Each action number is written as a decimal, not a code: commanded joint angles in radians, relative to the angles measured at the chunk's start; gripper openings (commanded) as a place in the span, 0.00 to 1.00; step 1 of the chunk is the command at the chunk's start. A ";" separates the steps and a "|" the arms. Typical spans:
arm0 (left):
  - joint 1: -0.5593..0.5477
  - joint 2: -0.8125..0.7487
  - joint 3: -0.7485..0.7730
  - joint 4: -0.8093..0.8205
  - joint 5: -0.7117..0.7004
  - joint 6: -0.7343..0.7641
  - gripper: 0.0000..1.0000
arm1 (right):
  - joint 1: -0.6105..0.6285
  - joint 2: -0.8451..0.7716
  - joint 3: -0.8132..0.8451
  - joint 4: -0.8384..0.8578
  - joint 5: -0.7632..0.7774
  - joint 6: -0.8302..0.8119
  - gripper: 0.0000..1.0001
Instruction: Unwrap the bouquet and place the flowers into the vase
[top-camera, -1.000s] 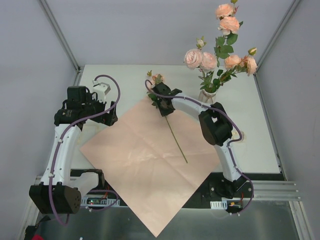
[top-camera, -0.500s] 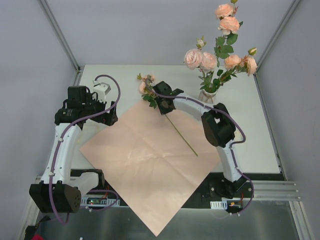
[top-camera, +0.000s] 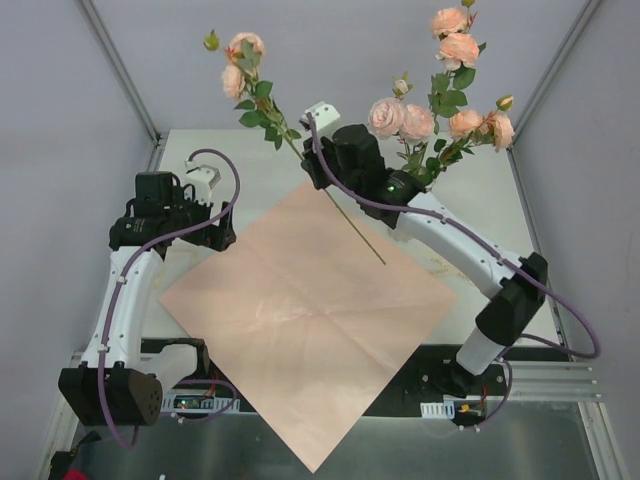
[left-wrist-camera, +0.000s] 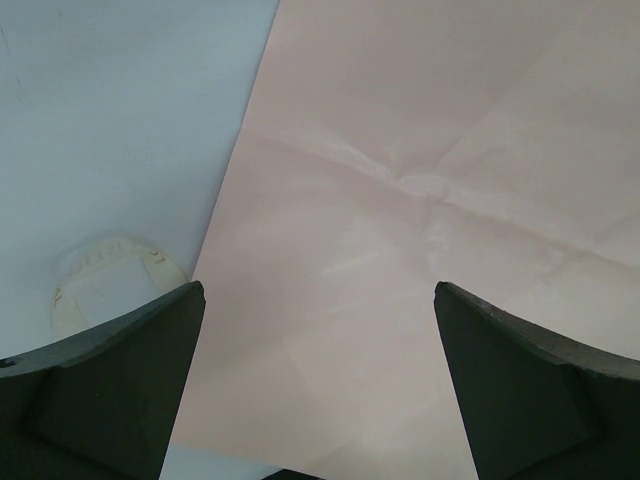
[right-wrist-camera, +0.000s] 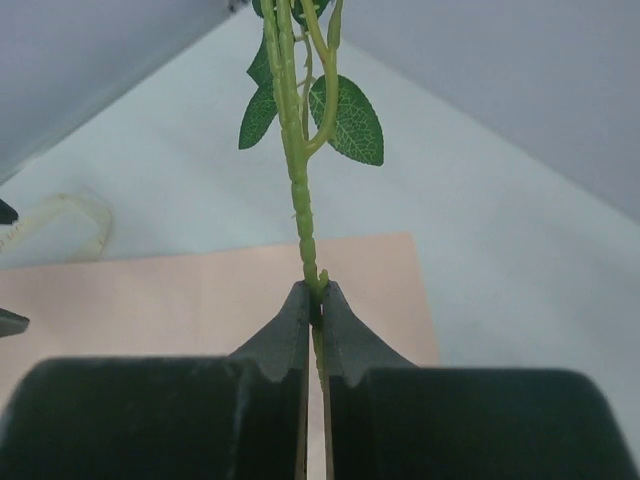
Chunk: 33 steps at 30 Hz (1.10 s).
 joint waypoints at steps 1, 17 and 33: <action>0.012 -0.023 0.029 0.001 0.005 -0.007 0.99 | -0.005 -0.160 0.002 0.190 0.027 -0.099 0.01; 0.011 -0.019 0.032 -0.002 0.016 0.002 0.99 | -0.181 -0.564 -0.218 0.705 0.129 -0.261 0.01; 0.012 0.023 0.072 -0.002 0.042 0.000 0.99 | -0.402 -0.589 -0.367 0.947 0.167 -0.045 0.01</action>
